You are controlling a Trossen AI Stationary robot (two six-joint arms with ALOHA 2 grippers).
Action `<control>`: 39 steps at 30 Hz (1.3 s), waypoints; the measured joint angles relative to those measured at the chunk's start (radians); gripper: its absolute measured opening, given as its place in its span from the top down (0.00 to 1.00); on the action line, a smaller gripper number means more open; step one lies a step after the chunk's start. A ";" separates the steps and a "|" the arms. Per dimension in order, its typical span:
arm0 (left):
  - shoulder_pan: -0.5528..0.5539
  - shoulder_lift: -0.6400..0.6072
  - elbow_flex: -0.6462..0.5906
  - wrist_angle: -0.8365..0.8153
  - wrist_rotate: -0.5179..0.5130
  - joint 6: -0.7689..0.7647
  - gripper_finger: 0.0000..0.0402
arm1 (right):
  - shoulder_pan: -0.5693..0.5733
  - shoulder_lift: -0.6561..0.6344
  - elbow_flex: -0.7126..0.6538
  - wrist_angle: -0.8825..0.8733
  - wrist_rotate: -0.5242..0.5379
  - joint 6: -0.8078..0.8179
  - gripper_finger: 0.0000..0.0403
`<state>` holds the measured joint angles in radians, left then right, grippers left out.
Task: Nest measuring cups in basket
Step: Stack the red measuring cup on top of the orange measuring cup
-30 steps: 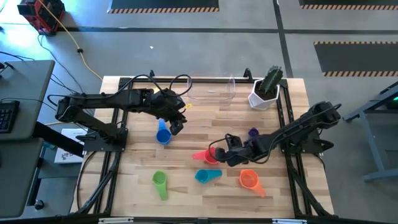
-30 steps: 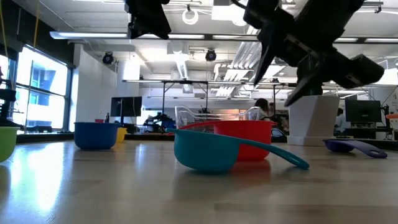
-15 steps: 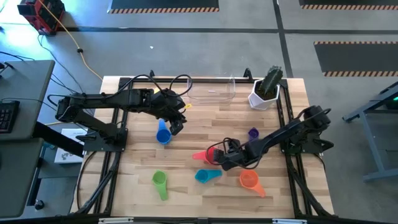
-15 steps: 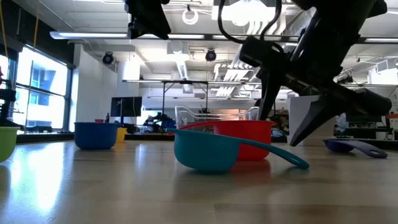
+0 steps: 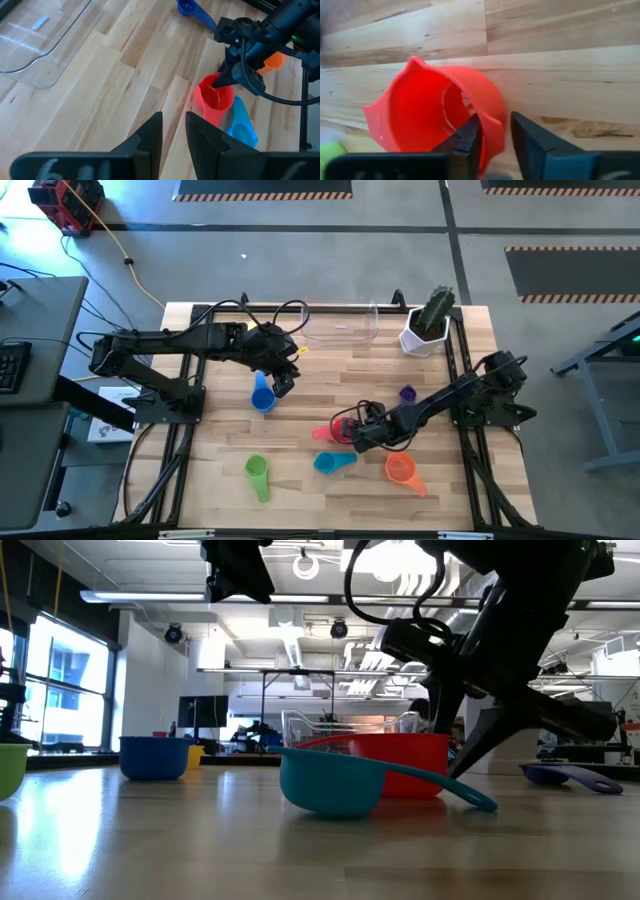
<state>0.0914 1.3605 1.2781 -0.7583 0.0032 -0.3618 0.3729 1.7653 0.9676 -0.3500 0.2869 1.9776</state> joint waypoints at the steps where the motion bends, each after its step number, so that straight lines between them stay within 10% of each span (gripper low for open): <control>1: 0.000 0.000 0.000 0.000 0.000 0.000 0.81 | -0.001 0.000 0.000 -0.001 0.000 -0.010 0.82; 6: 0.000 0.000 0.000 0.000 0.000 0.000 0.81 | -0.008 0.000 0.000 0.003 -0.005 -0.058 0.97; 24: 0.000 0.000 0.000 -0.005 0.002 -0.001 0.81 | -0.037 -0.213 0.000 -0.098 -0.045 -0.407 0.95; 39: -0.001 0.000 0.000 -0.005 0.012 -0.157 0.81 | -0.142 -0.503 0.000 -0.247 -0.224 -1.040 0.96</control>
<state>0.0906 1.3609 1.2781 -0.7629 0.0154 -0.5193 0.2309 1.2622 0.9676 -0.5971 0.0631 0.9372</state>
